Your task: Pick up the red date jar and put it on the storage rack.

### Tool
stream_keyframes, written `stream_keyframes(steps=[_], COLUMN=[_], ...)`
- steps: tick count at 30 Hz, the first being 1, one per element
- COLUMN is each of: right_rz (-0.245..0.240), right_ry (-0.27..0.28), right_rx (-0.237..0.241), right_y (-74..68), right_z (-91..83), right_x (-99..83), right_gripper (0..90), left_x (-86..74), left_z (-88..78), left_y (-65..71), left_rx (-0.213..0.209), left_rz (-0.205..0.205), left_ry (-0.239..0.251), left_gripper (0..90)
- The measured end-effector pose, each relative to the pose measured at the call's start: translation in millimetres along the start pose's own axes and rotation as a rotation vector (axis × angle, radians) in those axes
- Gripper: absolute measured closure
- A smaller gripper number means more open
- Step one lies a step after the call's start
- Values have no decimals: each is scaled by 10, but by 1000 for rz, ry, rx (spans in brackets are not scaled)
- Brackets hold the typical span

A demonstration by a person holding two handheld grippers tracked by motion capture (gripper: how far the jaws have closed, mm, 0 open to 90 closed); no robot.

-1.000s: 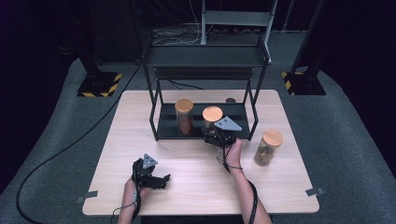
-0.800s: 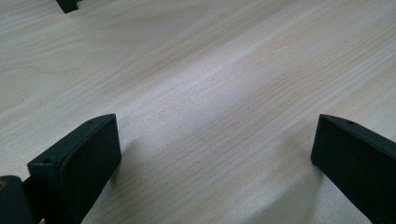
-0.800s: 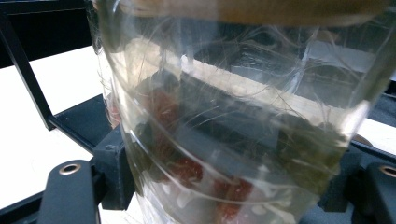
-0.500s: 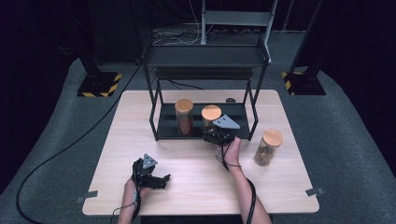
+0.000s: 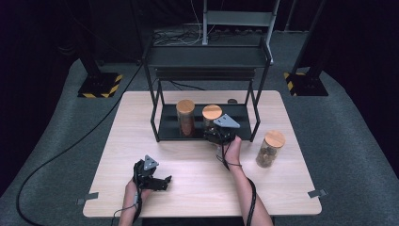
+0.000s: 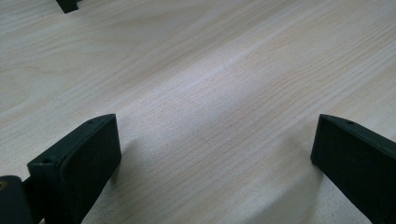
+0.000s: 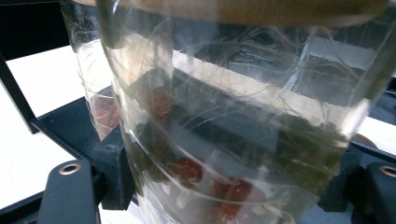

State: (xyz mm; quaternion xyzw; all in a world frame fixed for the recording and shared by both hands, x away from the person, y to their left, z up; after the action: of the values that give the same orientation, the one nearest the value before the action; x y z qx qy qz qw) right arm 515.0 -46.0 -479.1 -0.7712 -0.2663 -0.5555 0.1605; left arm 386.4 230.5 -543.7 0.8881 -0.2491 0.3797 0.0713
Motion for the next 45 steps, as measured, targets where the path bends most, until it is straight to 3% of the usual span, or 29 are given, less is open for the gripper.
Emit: stream_keyframes(steps=[45], right_rz=[16], right_ry=[-15], right_rx=[-7], right_y=[65], right_z=[240], right_x=[6], right_gripper=[242], left_x=[0], left_z=[-1], left_y=[2], left_rx=[1], left_rz=[1], left_ry=[1], left_gripper=[10])
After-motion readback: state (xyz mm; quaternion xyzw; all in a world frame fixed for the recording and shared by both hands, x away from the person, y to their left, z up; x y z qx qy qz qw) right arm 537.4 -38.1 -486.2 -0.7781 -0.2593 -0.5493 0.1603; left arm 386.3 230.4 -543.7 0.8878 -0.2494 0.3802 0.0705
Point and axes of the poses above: each handheld gripper's, and its own axes: z roughly forward along the jaws, x roughly out of its top, y roughly to its right, the point moved 2 cm from there along z, roughly forward along the jaws, and after that the axes turned 5 degrees about x, right-handed, at the moved point
